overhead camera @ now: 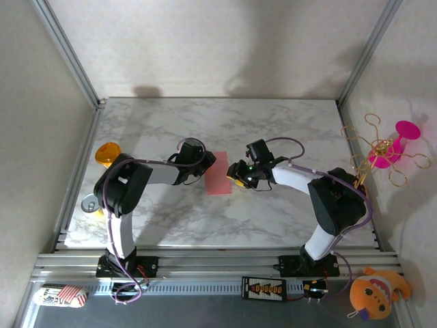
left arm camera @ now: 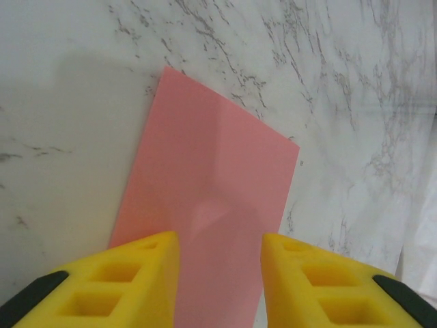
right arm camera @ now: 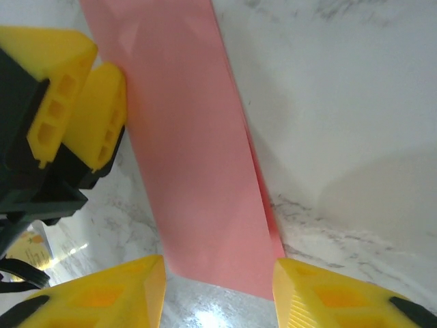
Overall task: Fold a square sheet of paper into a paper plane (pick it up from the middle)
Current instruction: Fold the triangle a second time at the center of the table.
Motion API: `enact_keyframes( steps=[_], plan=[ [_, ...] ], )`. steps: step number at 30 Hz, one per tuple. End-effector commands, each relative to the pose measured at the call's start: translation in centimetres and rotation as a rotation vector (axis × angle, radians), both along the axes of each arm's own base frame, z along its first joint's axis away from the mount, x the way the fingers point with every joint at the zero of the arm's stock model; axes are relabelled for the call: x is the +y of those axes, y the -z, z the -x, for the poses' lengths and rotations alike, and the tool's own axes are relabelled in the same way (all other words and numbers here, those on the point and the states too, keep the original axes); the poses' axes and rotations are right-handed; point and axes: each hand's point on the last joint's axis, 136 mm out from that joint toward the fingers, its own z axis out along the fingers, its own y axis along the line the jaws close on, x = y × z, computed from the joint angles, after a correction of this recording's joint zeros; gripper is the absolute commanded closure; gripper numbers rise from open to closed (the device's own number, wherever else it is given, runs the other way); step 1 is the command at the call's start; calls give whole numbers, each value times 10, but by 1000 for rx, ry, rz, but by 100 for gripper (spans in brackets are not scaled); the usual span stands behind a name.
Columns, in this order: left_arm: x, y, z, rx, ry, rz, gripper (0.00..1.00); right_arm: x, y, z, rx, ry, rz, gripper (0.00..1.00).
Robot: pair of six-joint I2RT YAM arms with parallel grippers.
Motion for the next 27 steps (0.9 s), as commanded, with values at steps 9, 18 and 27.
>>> enact_keyframes(
  steps=[9,18,27],
  plan=[
    [10,33,23,104,-21,-58,64,6,30,33,137,-71,5,55],
    [9,35,23,110,-19,-54,64,17,30,37,145,-107,-37,57],
    [9,34,23,108,-18,-53,65,14,28,31,117,-67,-34,64]
  ],
)
